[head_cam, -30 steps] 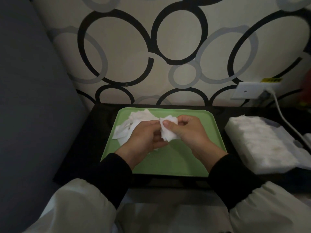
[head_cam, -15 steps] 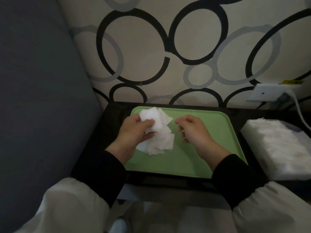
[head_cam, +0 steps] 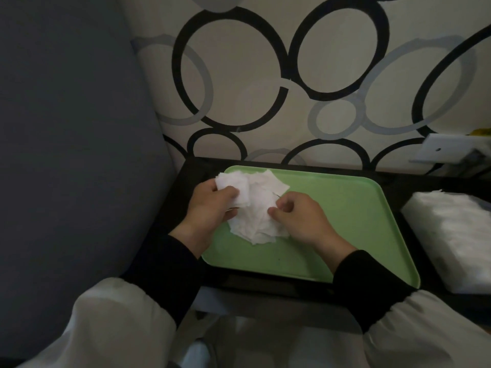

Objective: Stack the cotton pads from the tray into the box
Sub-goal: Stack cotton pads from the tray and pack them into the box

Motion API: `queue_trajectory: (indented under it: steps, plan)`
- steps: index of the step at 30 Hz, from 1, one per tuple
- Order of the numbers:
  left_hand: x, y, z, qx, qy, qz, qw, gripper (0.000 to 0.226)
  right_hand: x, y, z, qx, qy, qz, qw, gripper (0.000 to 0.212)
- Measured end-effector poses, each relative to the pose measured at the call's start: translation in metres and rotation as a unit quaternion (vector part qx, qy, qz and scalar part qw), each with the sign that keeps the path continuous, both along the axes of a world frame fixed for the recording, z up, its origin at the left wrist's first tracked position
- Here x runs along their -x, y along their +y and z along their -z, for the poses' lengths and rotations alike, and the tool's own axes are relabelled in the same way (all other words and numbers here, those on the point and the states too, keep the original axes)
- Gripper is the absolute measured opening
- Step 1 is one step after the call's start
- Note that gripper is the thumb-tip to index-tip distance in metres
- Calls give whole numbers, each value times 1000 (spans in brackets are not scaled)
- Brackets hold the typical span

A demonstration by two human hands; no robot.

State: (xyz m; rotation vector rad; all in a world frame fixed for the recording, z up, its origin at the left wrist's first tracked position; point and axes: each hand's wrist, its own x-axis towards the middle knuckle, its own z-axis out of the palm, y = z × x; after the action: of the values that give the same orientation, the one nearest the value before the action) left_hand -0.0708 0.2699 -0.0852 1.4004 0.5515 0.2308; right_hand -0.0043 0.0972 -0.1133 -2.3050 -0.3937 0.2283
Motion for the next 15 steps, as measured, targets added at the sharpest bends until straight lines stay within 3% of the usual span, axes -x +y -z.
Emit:
queue_trajectory:
  steps: [6, 10, 12, 15]
  plan:
    - [1, 5, 3, -4, 7, -4, 1000, 15, -10, -6, -18, -180, 83, 98, 975, 12]
    - [0, 2, 4, 18, 16, 19, 1000, 18, -13, -20, -29, -320, 158, 175, 918, 11]
    - [0, -2, 3, 35, 21, 52, 998, 19, -11, -26, -35, -380, 197, 157, 890, 9]
    - [-2, -10, 3, 29, 22, 93, 995, 18, -7, -27, -44, -415, 235, 83, 875, 26]
